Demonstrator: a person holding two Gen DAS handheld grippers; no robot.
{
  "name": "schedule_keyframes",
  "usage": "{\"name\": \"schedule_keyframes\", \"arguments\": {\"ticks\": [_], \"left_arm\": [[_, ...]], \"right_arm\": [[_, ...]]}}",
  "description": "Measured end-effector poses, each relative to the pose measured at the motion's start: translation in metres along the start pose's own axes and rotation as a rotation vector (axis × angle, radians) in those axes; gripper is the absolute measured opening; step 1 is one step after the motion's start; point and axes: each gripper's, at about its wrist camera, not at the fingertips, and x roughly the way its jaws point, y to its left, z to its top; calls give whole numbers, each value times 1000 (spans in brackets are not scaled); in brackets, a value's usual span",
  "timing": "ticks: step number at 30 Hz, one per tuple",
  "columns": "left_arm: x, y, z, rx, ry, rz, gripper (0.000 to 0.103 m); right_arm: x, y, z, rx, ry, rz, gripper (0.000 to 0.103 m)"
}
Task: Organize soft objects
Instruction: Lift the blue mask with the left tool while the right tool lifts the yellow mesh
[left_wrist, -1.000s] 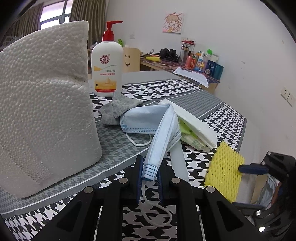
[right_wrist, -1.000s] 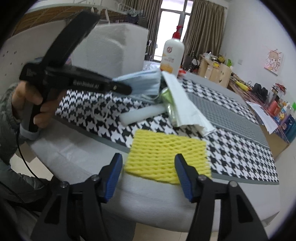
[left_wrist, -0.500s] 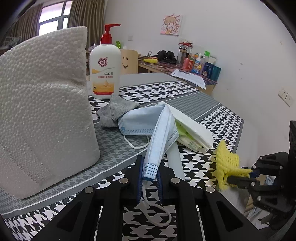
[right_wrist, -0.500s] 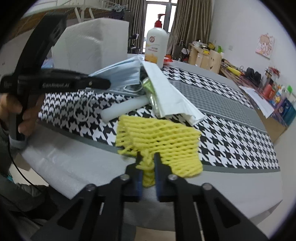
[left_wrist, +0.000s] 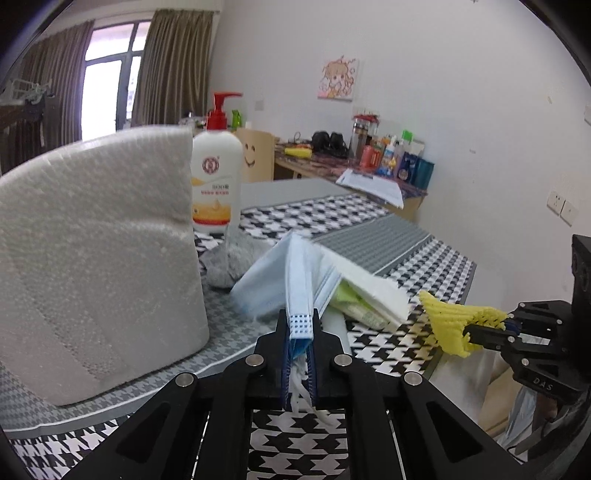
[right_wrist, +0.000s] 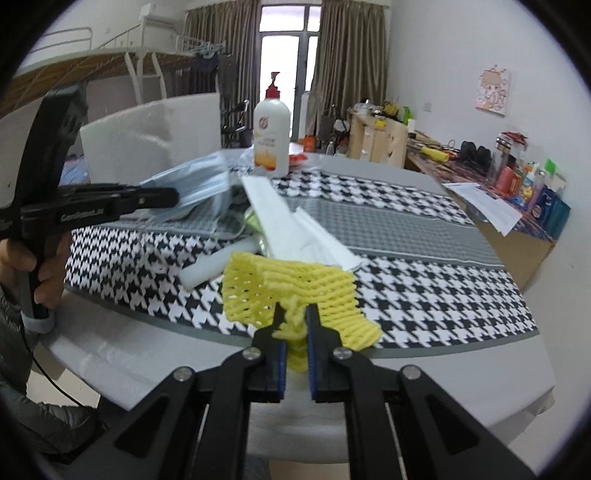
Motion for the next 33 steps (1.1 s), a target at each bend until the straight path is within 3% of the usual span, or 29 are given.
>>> {"name": "schedule_keyframes", "arguments": {"ticks": [7,19,33], "left_arm": [[-16,-16,5,35,-52,18,5],[-34,-26,2,-7,-98,30,3],[-87,-63,13,60,-244,177,3]], "right_arm": [[-8,-14,7,68,-51,18,11],[-16,-27,0,138,-75,18,12],[-47,-26,16,155,-197,14,12]]}}
